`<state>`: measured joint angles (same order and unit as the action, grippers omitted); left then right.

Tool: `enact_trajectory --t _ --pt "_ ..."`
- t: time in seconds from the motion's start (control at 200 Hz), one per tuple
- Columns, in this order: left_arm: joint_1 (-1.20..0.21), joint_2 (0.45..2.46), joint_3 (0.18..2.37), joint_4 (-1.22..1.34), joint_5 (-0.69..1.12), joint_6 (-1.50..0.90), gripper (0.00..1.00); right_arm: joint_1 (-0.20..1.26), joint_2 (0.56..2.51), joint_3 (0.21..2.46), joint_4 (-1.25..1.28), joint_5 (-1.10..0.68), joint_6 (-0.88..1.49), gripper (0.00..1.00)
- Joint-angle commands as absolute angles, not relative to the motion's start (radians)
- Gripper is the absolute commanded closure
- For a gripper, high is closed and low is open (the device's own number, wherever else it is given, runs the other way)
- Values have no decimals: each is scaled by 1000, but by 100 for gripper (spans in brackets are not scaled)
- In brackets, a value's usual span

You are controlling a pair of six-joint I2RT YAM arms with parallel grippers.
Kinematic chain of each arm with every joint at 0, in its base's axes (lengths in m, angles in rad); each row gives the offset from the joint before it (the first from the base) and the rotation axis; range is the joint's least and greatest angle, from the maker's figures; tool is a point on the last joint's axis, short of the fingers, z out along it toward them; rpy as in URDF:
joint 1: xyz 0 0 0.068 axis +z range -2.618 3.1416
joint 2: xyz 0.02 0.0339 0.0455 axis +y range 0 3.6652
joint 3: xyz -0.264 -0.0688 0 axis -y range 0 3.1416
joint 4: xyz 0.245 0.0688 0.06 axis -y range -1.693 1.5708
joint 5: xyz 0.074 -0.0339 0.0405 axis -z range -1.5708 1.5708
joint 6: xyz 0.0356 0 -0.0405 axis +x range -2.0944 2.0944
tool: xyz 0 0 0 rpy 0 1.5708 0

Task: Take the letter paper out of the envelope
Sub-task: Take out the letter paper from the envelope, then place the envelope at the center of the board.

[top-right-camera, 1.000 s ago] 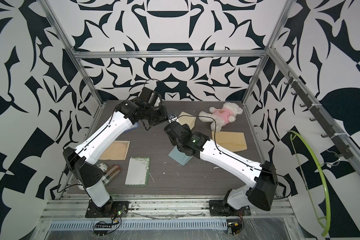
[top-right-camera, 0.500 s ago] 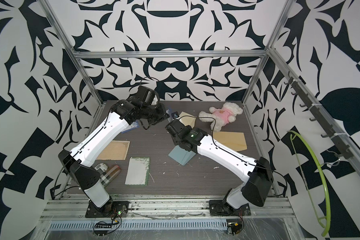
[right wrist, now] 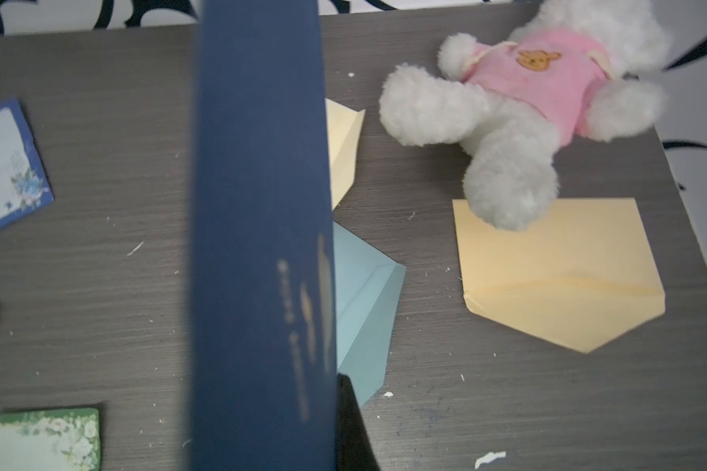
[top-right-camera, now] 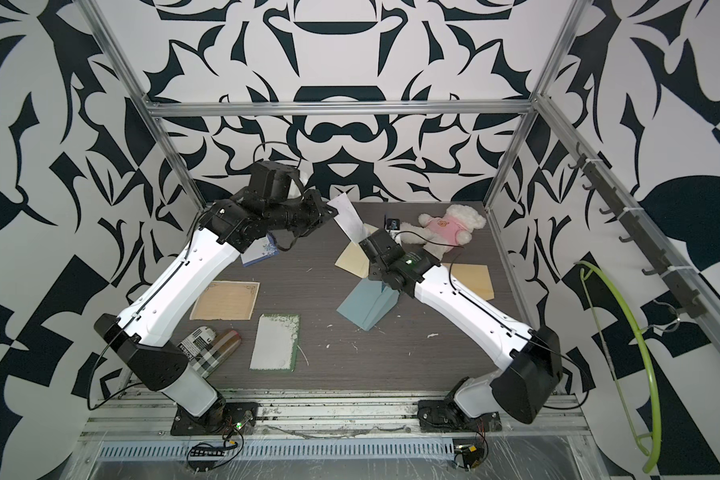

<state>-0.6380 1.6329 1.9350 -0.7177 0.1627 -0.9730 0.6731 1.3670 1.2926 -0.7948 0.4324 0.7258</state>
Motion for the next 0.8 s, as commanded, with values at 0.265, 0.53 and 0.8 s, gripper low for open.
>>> enact_trajectory --t 0.265,0.53,0.8 --pt "-585 1555 1778 -619 196 -965 100 654 992 1008 -1003 602 1552 100" --pt "-583 1536 1609 -510 261 -985 100 650 826 756 -933 532 1879 100" --pt "-583 1527 1501 -477 262 -985 100 649 850 631 -890 352 2033 98"
